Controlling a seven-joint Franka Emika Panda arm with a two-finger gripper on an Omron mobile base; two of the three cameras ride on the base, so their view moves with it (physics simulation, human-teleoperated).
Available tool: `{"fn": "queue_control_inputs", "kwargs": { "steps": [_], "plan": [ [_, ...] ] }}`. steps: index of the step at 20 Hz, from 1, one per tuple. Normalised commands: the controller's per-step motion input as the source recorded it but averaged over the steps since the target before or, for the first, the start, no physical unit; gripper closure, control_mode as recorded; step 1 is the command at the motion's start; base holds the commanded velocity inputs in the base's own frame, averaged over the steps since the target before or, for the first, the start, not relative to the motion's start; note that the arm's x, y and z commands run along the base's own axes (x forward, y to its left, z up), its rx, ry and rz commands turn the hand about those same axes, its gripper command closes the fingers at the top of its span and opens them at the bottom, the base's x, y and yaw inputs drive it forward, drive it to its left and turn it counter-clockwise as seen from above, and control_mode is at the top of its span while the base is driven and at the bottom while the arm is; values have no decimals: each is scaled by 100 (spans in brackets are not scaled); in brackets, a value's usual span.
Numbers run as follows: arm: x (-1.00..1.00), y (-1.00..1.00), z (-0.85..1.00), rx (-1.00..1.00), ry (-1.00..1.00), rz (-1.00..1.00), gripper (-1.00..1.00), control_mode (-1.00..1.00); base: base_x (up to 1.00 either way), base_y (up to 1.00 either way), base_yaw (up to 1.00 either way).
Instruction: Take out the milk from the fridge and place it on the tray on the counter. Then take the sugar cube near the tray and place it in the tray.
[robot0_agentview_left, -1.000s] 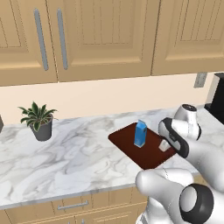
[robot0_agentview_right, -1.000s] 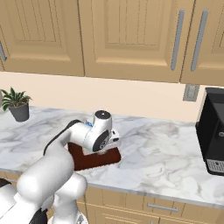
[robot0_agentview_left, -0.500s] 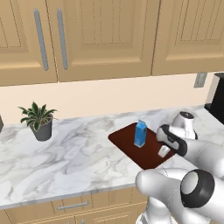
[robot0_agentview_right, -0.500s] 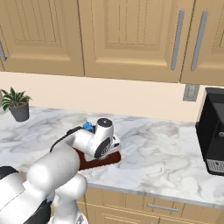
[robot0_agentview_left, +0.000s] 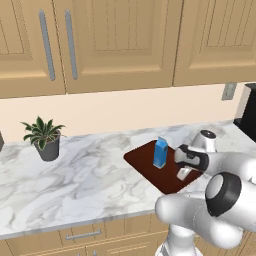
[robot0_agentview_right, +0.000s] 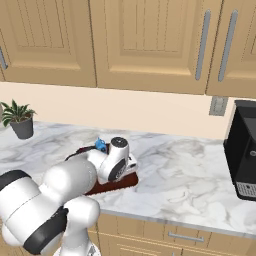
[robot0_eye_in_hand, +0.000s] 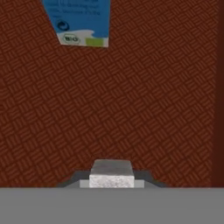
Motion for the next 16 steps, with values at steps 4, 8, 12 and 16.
{"fn": "queue_control_inputs", "kwargs": {
  "steps": [4,8,12,16],
  "plan": [
    [11,9,-2,0,0,0,-100,-100,0,0,0],
    [2,8,-2,0,0,0,-100,-100,0,0,0],
    [0,0,2,0,0,0,-100,-100,0,0,0],
    [-6,0,16,0,-1,0,-100,-100,0,0,0]
  ]
}}
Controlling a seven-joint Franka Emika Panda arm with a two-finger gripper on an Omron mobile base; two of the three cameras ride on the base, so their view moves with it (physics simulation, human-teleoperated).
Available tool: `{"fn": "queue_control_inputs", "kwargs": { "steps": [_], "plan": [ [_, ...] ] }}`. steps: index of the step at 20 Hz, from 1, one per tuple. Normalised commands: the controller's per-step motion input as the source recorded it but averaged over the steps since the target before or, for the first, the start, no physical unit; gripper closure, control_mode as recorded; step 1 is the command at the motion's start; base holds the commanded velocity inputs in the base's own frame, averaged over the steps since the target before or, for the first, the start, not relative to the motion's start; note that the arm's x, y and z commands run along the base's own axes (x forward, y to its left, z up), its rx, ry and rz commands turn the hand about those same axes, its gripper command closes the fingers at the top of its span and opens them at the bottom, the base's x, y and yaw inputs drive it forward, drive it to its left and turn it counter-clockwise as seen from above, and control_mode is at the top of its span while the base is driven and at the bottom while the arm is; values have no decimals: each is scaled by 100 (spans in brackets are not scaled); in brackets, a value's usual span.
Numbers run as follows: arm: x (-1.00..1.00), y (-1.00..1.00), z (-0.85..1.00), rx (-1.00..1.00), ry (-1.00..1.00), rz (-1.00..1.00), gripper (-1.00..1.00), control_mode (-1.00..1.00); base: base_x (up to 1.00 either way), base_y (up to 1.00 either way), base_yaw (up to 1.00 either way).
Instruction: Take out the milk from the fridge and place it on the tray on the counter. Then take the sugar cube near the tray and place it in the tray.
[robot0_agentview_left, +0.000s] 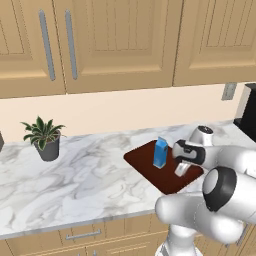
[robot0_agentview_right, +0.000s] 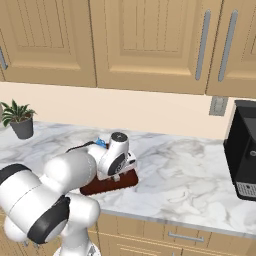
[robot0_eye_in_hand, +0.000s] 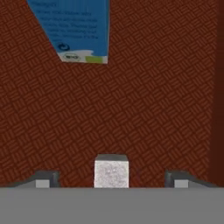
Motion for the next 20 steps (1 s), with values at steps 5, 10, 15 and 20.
{"fn": "queue_control_inputs", "kwargs": {
  "steps": [5,10,15,20],
  "plan": [
    [-40,-1,60,0,-16,0,-100,-100,0,0,0],
    [-47,-4,79,0,-19,0,-100,-100,0,0,0],
    [-52,-1,76,0,-18,-4,-100,-100,0,0,0],
    [-59,-5,95,0,-19,-9,-100,-100,0,0,0]
  ]
}}
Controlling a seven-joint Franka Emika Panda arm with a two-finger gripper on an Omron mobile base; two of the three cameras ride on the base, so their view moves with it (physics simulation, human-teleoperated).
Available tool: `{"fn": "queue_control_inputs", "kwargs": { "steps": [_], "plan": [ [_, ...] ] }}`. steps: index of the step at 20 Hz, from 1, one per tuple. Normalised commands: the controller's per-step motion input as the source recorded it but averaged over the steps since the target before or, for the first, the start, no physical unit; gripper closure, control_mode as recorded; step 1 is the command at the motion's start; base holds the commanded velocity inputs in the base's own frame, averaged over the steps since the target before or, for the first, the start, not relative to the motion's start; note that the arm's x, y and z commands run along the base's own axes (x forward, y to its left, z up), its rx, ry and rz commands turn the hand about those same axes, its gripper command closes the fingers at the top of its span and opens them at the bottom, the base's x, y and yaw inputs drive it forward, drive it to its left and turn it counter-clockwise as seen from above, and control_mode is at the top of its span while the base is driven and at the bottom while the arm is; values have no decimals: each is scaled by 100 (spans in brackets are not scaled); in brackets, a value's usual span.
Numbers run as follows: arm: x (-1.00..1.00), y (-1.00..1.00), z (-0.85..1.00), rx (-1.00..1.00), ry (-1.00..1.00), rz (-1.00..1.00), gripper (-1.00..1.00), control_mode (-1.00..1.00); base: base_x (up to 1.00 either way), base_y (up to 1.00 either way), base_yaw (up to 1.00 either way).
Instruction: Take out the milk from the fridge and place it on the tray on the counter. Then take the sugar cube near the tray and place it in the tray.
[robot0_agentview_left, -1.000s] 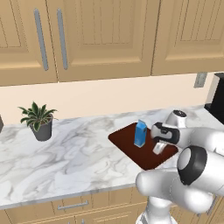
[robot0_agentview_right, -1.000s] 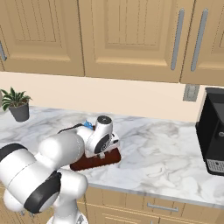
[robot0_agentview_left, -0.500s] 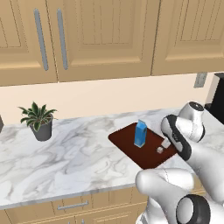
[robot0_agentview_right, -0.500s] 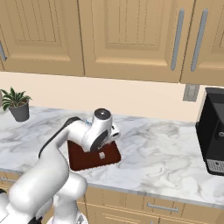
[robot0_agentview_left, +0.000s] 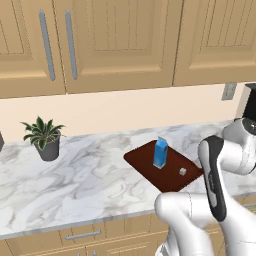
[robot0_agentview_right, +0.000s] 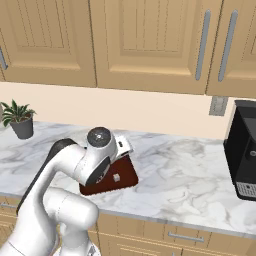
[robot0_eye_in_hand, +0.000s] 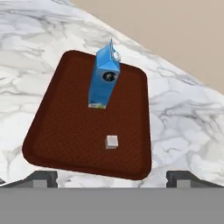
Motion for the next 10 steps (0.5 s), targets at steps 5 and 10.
{"fn": "queue_control_inputs", "kwargs": {
  "steps": [5,10],
  "plan": [
    [-47,-14,98,1,-13,-12,-100,-100,0,0,0],
    [-54,-5,84,7,-15,-17,-100,-100,0,0,0]
  ]
}}
